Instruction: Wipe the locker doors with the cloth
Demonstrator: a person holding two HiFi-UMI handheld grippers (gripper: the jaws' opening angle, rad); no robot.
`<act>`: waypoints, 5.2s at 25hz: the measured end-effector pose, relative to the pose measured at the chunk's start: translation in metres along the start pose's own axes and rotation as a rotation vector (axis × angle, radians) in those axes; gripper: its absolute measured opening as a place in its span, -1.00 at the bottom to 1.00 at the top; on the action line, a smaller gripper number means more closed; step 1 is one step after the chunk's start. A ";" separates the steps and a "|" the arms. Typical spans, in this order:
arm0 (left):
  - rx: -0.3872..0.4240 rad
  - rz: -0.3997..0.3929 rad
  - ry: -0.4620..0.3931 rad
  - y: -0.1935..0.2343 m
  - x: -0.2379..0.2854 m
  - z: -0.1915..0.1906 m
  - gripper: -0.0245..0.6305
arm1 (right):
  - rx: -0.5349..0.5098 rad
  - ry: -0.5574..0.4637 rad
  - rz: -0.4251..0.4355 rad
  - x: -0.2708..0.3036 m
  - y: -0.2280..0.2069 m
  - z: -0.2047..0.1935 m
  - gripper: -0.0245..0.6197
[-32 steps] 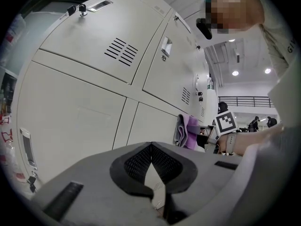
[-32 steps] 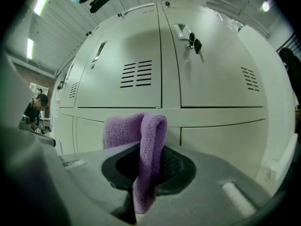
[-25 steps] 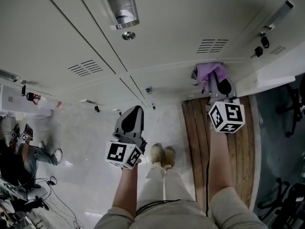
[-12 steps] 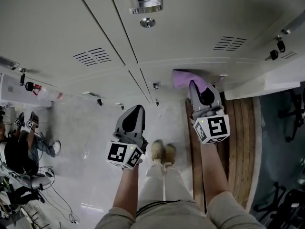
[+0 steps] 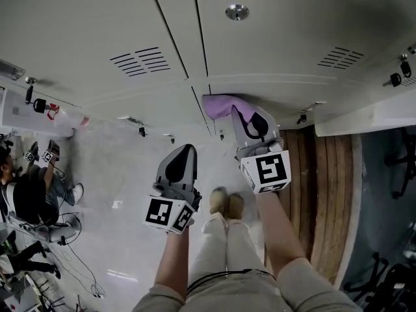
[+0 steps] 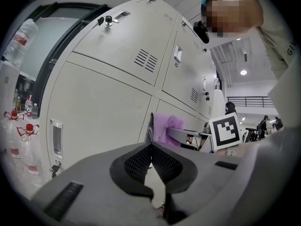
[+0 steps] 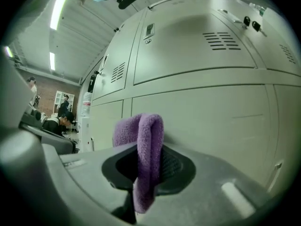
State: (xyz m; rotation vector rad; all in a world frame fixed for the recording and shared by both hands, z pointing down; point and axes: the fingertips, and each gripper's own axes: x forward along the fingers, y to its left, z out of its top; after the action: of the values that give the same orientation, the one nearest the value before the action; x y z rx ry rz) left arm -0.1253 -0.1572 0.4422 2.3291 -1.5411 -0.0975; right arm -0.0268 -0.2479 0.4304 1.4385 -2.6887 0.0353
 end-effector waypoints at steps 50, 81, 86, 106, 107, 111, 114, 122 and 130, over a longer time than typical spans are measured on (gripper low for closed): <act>-0.002 -0.090 0.052 -0.044 0.023 -0.026 -0.93 | 0.059 0.094 -0.378 -0.091 -0.171 -0.047 -0.75; -0.034 0.003 0.057 0.003 -0.005 -0.041 -0.93 | 0.054 0.235 -0.072 0.013 -0.016 -0.107 -0.75; -0.036 -0.013 0.071 -0.002 -0.001 -0.046 -0.93 | 0.035 0.261 -0.122 -0.002 -0.046 -0.121 -0.74; -0.032 -0.047 0.101 -0.012 0.010 -0.058 -0.93 | 0.007 0.347 -0.343 -0.063 -0.169 -0.162 -0.74; -0.032 -0.047 0.102 -0.012 0.010 -0.059 -0.93 | 0.017 0.346 -0.354 -0.065 -0.173 -0.163 -0.74; -0.029 -0.045 0.105 -0.010 0.011 -0.061 -0.93 | 0.051 0.337 -0.397 -0.071 -0.183 -0.167 -0.74; -0.022 -0.037 0.101 -0.006 0.011 -0.063 -0.93 | 0.077 0.318 -0.434 -0.074 -0.184 -0.168 -0.75; -0.005 -0.036 0.082 0.004 0.019 -0.071 -0.93 | 0.142 0.274 -0.313 -0.059 -0.106 -0.193 -0.76; 0.004 -0.059 0.063 0.011 0.023 -0.093 -0.93 | 0.142 0.280 -0.081 -0.003 0.002 -0.225 -0.75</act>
State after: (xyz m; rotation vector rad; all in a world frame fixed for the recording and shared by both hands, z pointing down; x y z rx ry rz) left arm -0.1025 -0.1593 0.5356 2.3576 -1.4443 -0.0348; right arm -0.0114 -0.2297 0.6541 1.4547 -2.4413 0.3981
